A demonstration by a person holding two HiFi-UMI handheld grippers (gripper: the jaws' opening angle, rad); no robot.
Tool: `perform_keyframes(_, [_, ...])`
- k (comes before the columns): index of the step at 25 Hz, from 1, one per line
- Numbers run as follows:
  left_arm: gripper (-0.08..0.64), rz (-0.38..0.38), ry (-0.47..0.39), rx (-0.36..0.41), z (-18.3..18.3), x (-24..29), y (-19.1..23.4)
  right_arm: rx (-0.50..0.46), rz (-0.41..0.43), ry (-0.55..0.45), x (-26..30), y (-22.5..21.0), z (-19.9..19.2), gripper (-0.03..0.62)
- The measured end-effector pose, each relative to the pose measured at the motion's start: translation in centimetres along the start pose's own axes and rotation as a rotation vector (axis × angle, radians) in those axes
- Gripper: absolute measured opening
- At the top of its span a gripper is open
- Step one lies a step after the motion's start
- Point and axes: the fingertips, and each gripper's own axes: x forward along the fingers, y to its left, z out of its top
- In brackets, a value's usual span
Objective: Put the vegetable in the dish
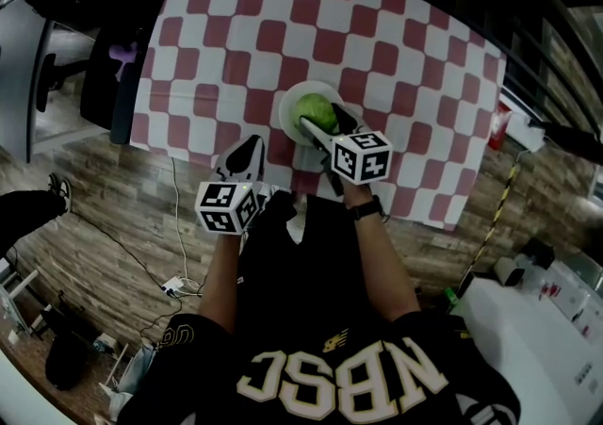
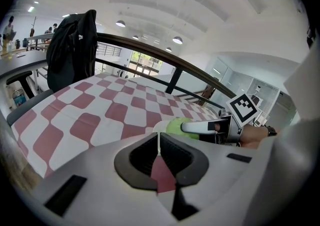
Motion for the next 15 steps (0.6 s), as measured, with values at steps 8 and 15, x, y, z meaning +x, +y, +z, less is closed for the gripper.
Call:
perform_keyframes(8, [0.021, -0.028, 0.016, 0.015, -0.3, 0.3, -1.0, 0.001, -0.055, -0.027, 0.3, -0.2, 0.7, 0.345])
perform_keyframes(15, [0.02, -0.01, 0.027, 0.003, -0.9, -0.1, 0.1, -0.041, -0.142, -0.048, -0.5, -1.9, 0.3, 0.351])
